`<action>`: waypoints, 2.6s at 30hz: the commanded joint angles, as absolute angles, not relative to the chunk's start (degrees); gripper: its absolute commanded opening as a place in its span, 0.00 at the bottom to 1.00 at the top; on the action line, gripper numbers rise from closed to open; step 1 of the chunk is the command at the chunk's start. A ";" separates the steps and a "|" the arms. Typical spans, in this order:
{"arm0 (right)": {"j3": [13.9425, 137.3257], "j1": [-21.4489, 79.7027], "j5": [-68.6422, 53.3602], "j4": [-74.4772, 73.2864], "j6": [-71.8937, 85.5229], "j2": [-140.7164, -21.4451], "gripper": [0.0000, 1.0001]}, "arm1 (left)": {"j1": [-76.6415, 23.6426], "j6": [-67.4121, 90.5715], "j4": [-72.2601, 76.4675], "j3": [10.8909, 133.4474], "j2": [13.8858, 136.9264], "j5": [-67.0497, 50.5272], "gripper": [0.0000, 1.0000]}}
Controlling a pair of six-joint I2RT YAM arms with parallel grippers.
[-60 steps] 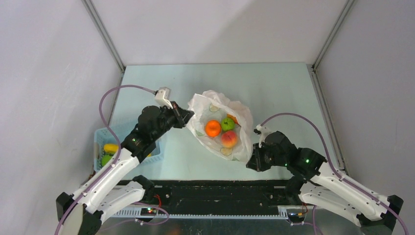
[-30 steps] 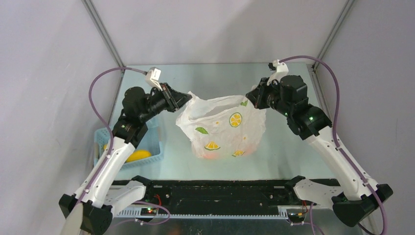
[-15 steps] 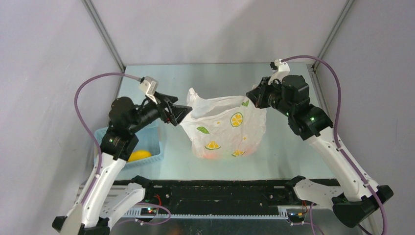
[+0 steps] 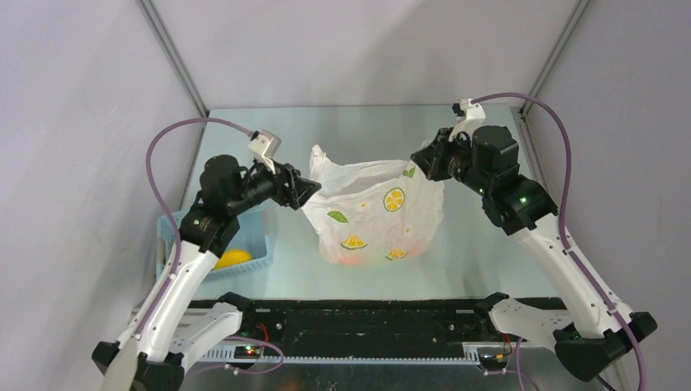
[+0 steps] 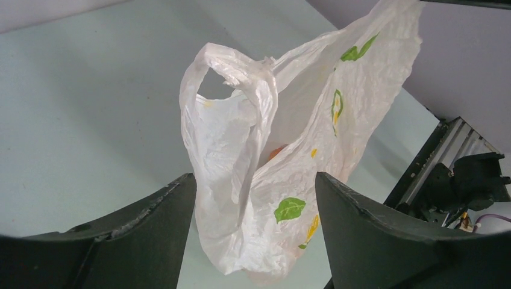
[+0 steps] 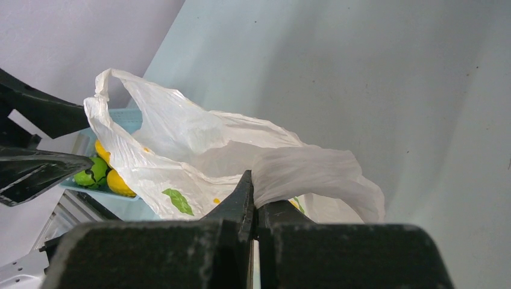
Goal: Place the fake fruits into the plastic bag and tie a complex knot
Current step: Adjust the plastic bag at the center of the board.
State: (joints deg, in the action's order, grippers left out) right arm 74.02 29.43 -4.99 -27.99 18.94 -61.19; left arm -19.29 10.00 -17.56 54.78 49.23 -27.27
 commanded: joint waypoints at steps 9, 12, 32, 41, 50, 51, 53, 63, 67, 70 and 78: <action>74.75 29.19 -3.95 -25.33 16.90 -57.02 0.00 | -25.06 8.26 -15.69 59.28 56.04 -26.42 0.27; 74.87 29.13 -6.09 -23.46 14.88 -54.92 0.00 | -25.26 12.82 -12.21 63.22 55.80 -25.13 0.01; 77.15 28.99 -4.26 -24.79 11.63 -54.99 0.00 | -24.66 23.94 -1.42 65.56 58.62 -27.65 0.00; 75.60 28.22 -3.90 -26.56 11.38 -57.53 0.10 | -22.31 25.28 8.40 62.53 66.32 -34.87 0.00; 75.59 28.21 4.90 -29.96 7.99 -52.03 0.98 | -21.63 26.26 14.07 57.24 65.82 -41.37 0.00; 75.59 28.21 5.04 -29.42 7.34 -51.55 0.99 | -21.63 26.80 14.64 56.92 65.76 -42.64 0.00; 75.60 28.21 4.64 -27.84 6.26 -50.08 0.99 | -21.62 27.30 16.01 56.39 65.81 -44.33 0.00; 75.68 28.26 -32.32 -12.46 6.66 -53.36 0.99 | -21.85 24.66 14.09 56.89 65.89 -49.13 0.00; 75.98 28.60 -42.83 -2.03 13.57 -59.18 0.99 | -22.52 20.05 9.10 57.97 66.19 -48.31 0.00; 79.25 29.47 -45.08 0.58 15.22 -64.27 0.99 | -23.73 15.84 6.26 58.49 65.69 -47.19 0.00; 87.16 30.38 -49.05 -3.14 13.65 -75.73 0.99 | -28.78 3.15 -5.90 59.78 62.88 -39.12 0.00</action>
